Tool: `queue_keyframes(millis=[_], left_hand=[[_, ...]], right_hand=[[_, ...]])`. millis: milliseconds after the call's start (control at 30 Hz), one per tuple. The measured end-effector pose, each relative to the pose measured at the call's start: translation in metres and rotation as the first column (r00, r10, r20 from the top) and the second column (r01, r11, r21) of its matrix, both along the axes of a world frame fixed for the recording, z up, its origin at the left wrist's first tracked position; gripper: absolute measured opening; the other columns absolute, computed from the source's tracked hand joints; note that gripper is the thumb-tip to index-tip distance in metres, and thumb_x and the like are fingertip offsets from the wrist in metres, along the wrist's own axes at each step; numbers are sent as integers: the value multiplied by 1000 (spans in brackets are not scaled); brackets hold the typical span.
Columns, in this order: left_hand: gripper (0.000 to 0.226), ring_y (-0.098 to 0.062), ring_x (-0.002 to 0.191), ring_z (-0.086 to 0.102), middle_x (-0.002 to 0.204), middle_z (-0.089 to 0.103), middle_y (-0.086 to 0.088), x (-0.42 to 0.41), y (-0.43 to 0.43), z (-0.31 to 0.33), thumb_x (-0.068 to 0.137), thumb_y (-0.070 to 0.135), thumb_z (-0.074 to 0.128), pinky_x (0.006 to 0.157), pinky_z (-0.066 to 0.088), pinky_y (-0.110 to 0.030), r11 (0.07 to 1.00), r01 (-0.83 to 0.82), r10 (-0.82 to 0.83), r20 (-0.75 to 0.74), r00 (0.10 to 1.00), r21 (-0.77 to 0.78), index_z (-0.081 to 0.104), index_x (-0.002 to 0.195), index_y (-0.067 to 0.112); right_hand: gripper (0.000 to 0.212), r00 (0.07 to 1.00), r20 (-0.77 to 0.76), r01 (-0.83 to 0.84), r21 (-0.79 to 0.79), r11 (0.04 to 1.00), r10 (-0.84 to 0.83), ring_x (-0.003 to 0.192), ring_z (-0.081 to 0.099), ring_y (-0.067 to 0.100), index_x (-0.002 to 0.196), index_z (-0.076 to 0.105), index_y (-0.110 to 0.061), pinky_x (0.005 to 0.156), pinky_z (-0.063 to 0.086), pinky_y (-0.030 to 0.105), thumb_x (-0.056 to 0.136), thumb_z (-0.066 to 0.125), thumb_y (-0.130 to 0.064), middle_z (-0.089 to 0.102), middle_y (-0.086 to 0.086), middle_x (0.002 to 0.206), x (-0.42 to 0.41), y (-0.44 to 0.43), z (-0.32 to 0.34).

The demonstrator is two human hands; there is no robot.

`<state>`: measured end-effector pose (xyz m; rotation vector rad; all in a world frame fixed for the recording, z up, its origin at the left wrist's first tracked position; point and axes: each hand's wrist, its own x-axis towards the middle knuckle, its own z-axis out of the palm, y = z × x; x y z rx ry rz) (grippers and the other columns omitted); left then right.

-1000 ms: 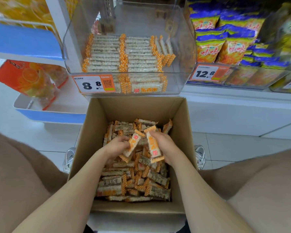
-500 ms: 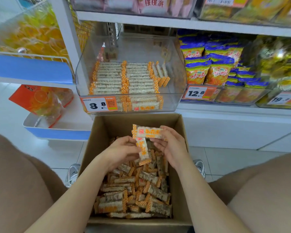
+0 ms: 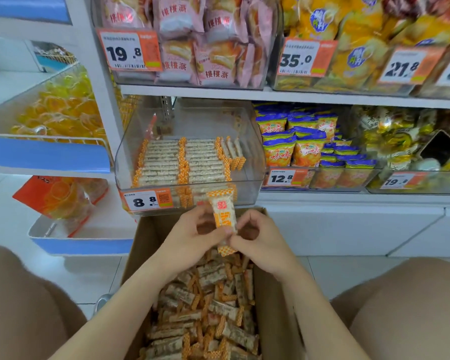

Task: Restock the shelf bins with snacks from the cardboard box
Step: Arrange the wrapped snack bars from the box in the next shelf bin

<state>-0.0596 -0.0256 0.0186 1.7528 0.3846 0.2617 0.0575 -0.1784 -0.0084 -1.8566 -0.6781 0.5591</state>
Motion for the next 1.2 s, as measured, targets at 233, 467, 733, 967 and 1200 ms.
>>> queue_keyframes(millis=[233,467,733,967,1200], left_hand=[[52,-16,94,76,109,74,-2,28,13,56,82,37,88,86,64,-37,976,-203,204,4,979,-73,65,126,26],[8,-24,81,79,84,80,-6,79,6,89,96,22,76,79,66,-43,963,-238,245,43,969,-130,75,102,17],[40,-32,93,78,103,78,-19,154,60,79,85,27,86,77,66,-45,971,-221,191,-268,944,-87,71,114,2],[51,-21,84,68,99,65,-12,197,62,52,88,22,85,82,65,-39,988,-133,155,-446,882,80,52,123,6],[64,-20,87,65,95,59,-5,212,44,45,86,43,85,49,48,-18,871,139,178,-567,804,471,57,125,0]], right_hand=[[38,974,189,87,197,977,-125,89,73,4,109,60,-35,75,60,27,81,85,-27,76,-12,100,6,9,68],[46,837,494,202,116,972,-233,84,68,-3,116,67,-24,70,58,18,76,88,-33,71,-18,94,43,38,92],[56,951,300,-33,-138,990,73,95,69,0,128,69,-30,84,59,24,77,91,-37,72,-15,106,106,44,116],[12,958,131,250,55,967,-255,78,74,20,94,76,-28,76,62,35,94,66,-21,78,3,88,140,39,133],[27,975,152,186,-182,965,-160,67,65,28,95,76,1,68,59,44,84,65,-21,72,24,84,144,38,123]])
